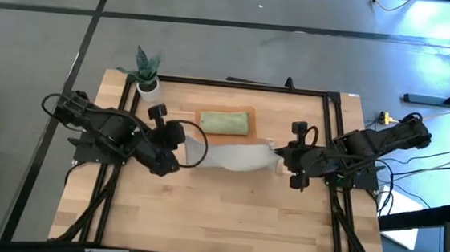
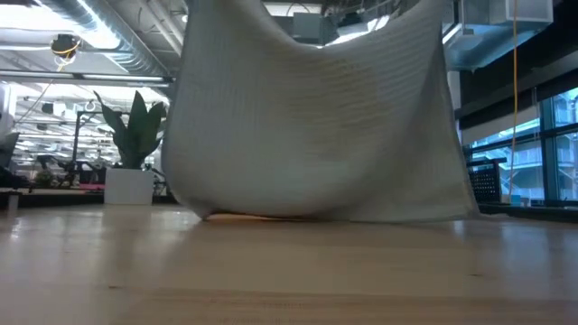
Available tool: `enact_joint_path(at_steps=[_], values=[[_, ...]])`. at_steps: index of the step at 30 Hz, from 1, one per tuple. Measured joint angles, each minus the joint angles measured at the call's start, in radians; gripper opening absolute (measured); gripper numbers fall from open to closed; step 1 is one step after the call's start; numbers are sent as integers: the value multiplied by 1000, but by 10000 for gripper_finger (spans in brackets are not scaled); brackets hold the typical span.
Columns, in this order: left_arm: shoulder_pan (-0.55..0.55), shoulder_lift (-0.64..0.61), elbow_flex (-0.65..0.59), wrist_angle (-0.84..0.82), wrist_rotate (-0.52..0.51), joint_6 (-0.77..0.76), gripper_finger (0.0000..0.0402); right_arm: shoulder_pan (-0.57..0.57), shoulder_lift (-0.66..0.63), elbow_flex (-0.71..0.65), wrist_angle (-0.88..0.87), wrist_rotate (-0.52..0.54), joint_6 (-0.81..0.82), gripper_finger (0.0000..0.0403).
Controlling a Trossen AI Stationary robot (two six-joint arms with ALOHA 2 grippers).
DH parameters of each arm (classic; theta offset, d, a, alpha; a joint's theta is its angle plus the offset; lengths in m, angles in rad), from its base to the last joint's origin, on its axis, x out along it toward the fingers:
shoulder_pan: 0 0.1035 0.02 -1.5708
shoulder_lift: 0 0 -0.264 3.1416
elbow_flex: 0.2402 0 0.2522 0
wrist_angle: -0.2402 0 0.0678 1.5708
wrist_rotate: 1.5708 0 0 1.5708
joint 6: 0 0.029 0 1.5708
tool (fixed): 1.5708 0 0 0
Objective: Roll microfiber towels into tight, uniform cylinder then place into a basket
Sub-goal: Fold the gray microfiber towel
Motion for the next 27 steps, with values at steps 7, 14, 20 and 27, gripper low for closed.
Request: enact_joint_path(at_steps=[7, 14, 20, 27], values=[[4, -18, -161, -1, 100, 0, 0, 0, 0, 0, -123, 43, 108, 10], [6, -113, -273, -1, 16, -49, 0, 0, -10, 0, -235, 44, 207, 10], [37, -196, -286, -1, -106, -74, 0, -2, -14, 0, -227, 138, 150, 10], [92, -229, -284, -2, -242, -7, 0, -9, -14, 0, -121, 320, 4, 10]])
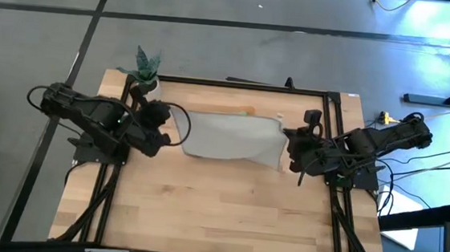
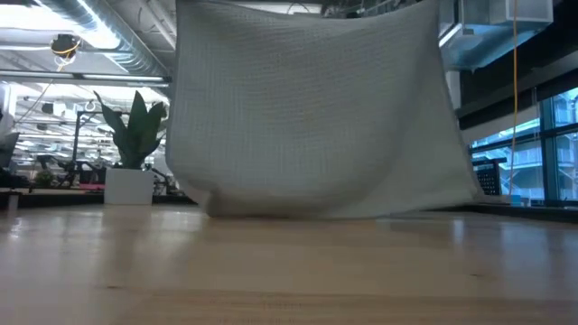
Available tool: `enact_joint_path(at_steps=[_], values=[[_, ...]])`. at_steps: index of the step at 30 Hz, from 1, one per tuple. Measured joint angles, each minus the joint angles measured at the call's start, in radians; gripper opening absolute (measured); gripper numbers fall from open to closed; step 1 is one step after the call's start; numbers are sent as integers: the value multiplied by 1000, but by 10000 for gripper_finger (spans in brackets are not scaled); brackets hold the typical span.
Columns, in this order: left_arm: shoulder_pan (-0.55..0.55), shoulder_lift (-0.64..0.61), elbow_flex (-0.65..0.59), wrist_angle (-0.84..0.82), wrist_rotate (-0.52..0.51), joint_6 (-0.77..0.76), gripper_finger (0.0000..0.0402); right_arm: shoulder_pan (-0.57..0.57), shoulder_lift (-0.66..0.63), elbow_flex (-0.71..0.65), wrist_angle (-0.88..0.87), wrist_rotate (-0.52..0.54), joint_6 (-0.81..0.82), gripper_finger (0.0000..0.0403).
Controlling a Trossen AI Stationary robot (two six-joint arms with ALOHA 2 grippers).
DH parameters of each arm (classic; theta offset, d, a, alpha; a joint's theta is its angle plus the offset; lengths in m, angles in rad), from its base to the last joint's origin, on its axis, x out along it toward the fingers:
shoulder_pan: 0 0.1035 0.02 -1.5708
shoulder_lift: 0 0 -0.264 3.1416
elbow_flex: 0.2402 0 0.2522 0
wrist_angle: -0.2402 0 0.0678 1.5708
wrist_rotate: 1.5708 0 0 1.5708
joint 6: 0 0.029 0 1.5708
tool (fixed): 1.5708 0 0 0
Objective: Roll microfiber towels into tight, uniform cylinder then place into a basket
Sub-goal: Fold the gray microfiber towel
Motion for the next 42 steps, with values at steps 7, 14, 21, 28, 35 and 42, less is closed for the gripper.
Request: enact_joint_path(at_steps=[7, 14, 21, 28, 35, 42], values=[[28, 1, 94, 18, -69, 107, 0, -4, -5, 0, 154, 113, -163, 10], [25, 0, 165, 21, -58, 180, 0, -69, -18, 0, 177, 35, -163, 10], [-55, 18, 165, 27, 133, 193, 0, -76, -18, -2, 172, -111, -108, 10], [-187, 32, 160, 27, 253, 136, 0, -21, -18, -2, 131, -205, -14, 10], [-297, 69, 96, 26, 311, -4, 0, 58, -10, -58, 122, -288, 93, 10], [-398, 139, 34, 63, 368, -148, 0, 132, -9, -225, 234, -358, 215, 10]])
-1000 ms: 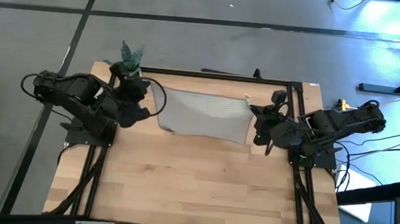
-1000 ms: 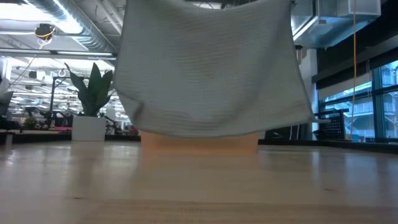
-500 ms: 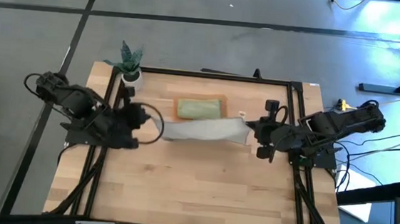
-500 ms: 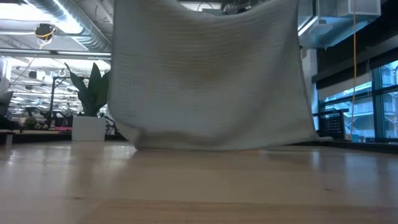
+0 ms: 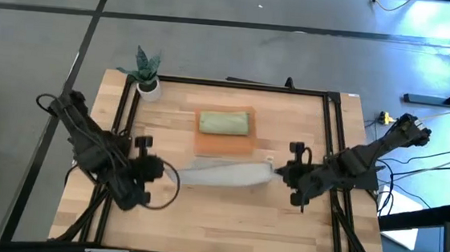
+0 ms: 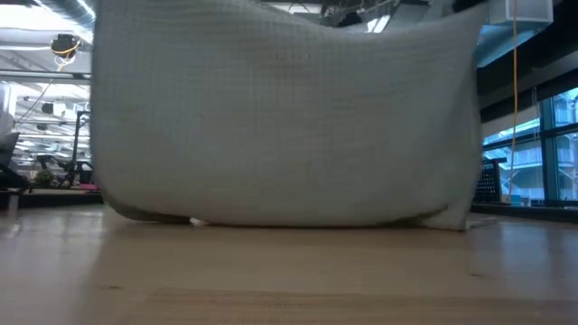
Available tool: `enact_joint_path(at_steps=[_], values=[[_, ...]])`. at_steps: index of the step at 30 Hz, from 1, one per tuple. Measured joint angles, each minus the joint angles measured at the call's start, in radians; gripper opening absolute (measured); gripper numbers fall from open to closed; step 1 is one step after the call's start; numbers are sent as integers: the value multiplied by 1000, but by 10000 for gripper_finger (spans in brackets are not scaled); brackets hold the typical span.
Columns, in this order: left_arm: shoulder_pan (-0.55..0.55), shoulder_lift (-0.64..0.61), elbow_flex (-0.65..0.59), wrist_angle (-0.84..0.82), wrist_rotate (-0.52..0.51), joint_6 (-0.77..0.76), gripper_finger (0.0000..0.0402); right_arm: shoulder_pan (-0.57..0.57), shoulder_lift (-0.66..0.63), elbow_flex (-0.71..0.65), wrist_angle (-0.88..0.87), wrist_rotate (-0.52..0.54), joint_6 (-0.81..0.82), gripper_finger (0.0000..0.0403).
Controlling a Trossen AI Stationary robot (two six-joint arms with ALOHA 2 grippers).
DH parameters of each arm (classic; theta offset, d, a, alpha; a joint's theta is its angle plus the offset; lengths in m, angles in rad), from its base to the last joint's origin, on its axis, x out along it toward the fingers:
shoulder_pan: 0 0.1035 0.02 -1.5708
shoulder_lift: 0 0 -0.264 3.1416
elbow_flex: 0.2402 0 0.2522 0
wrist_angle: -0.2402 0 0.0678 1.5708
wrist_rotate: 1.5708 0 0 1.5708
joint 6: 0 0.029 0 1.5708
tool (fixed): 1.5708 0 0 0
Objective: Roll microfiber towels into tight, uniform cylinder then place into a basket
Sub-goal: Fold the gray microfiber towel
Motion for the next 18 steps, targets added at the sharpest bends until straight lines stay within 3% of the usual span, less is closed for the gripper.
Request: enact_joint_path(at_steps=[10, 18], values=[[-82, 161, -100, 138, 73, -131, 0, 91, 0, -273, 270, -50, 145, 10], [-94, 300, -133, 312, 142, -137, 0, 169, 0, -426, 439, -83, 316, 10]])
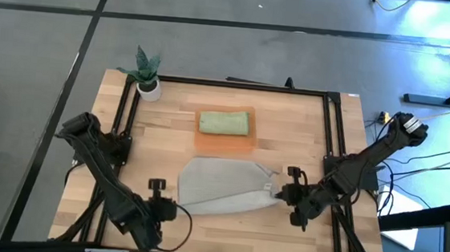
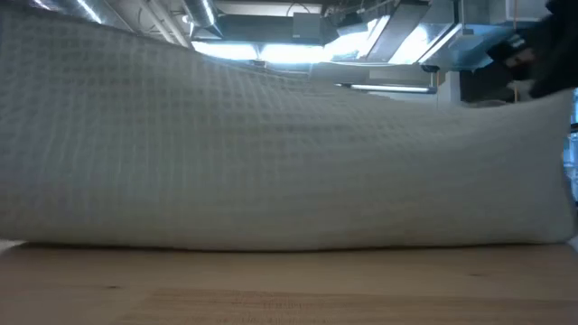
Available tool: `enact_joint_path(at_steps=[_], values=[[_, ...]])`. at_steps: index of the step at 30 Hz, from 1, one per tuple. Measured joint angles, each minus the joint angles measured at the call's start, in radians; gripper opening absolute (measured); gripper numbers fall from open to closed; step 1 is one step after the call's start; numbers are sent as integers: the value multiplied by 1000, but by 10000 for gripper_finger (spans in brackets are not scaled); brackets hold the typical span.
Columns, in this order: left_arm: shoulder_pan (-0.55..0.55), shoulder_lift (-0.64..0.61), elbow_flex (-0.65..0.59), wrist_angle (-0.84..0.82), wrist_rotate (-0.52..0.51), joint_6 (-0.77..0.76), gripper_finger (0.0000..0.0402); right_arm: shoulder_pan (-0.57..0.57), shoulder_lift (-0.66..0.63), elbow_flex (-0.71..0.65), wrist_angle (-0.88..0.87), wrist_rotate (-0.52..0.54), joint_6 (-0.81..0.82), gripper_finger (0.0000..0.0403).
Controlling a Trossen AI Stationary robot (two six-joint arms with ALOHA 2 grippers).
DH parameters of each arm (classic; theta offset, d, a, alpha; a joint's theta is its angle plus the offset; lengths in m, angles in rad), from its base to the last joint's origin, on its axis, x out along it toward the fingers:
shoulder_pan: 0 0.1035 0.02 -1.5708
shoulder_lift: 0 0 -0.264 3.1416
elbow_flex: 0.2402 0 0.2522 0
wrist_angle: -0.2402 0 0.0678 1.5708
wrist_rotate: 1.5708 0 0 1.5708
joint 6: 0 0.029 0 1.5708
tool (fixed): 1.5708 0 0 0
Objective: Roll microfiber towels into tight, uniform cylinder then place into a basket
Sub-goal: Fold the gray microfiber towel
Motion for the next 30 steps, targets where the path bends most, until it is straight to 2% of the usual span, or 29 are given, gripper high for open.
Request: enact_joint_path(at_steps=[8, 16, 23, 30], values=[[1, 96, -1, 79, 46, -1, 0, 86, 0, -55, 83, -14, 154, 10], [12, 121, -1, 94, 47, -51, 0, 122, 1, -55, 81, -12, 246, 10], [84, 122, -1, 81, -7, -26, 0, 95, 1, -55, 44, 66, 193, 10], [156, 122, -1, 81, 0, 41, 0, 37, 1, -55, 44, 68, 164, 10]])
